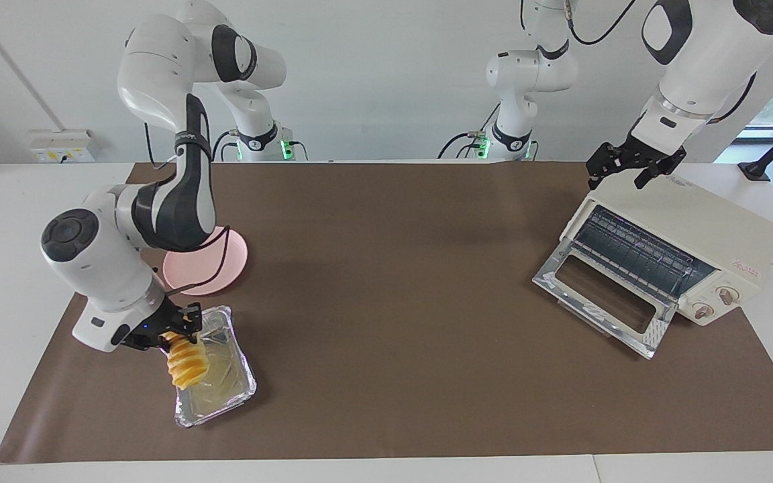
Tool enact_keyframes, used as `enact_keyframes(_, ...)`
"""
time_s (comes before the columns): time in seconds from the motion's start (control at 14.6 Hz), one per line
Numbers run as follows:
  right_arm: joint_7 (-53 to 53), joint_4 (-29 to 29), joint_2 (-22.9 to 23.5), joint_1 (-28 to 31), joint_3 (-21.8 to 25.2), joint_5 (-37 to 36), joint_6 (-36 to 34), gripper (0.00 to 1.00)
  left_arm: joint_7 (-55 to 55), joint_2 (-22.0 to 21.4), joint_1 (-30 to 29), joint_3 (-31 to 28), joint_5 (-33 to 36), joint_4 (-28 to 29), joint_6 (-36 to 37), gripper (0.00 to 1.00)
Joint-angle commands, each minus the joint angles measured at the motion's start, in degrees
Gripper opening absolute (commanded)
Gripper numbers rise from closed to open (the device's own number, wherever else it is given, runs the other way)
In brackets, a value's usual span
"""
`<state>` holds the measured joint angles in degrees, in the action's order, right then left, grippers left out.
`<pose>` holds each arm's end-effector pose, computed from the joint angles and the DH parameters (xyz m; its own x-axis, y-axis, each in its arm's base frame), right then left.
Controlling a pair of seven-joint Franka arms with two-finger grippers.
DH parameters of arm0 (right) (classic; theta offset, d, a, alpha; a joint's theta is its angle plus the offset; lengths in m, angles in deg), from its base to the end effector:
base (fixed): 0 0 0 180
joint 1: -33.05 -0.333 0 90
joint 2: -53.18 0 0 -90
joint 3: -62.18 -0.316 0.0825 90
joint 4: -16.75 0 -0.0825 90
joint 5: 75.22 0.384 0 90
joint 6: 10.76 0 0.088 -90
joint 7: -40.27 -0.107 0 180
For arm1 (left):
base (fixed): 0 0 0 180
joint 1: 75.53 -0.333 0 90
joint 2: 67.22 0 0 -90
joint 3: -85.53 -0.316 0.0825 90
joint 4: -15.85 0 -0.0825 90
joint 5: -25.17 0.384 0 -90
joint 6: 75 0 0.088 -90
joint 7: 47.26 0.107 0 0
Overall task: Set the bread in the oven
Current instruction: 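Carry the bread with the right gripper to the foil tray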
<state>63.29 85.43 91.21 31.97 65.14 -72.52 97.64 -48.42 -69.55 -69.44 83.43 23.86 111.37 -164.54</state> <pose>0.7422 -0.0108 0.3957 0.9332 0.3579 0.0331 0.3581 -0.9337 -0.0004 0.5371 -0.0396 0.6007 0.9967 -0.0495 -0.0642 -0.0482 -0.9986 0.0230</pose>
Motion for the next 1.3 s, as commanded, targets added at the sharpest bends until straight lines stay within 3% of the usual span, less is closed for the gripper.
enact_keyframes(0.0, 1.24, -1.89, 1.43, -0.51, -0.05, 0.38, 1.19, 0.47, -0.33, -0.21, 0.06, -0.19, 0.35, -0.15, 0.24, 1.0)
enact_keyframes(0.27, 1.15, 4.16, 0.81, -0.77, 0.03, 0.38, 9.18, 0.47, -0.33, -0.21, 0.06, -0.19, 0.35, -0.15, 0.24, 1.0)
enact_keyframes(0.62, -0.25, 10.32, -0.76, -1.04, 0.03, 0.81, 13.5, 0.48, -0.33, -0.21, 0.06, -0.19, 0.35, -0.15, 0.24, 1.0)
enact_keyframes(0.69, -0.86, 10.94, -1.12, -1.04, 0.03, 0.9, 13.59, 0.51, -0.33, -0.21, 0.06, -0.19, 0.35, -0.15, 0.24, 1.0)
enact_keyframes(0.75, -1.74, 11.55, -1.29, -1.04, -0.05, 0.9, 13.68, 0.66, -0.33, -0.21, 0.06, -0.19, 0.35, -0.15, 0.24, 1.0)
enact_keyframes(0.82, -1.83, 11.73, -1.56, -1.04, -0.05, 0.9, 13.68, 0.97, -0.33, -0.21, 0.06, -0.19, 0.35, -0.15, 0.24, 1.0)
enact_keyframes(1.23, -1.75, 10.68, -3.13, -0.95, 0.03, 0.9, 9.92, 1.0, -0.33, -0.21, 0.06, -0.19, 0.35, -0.15, 0.24, 1.0)
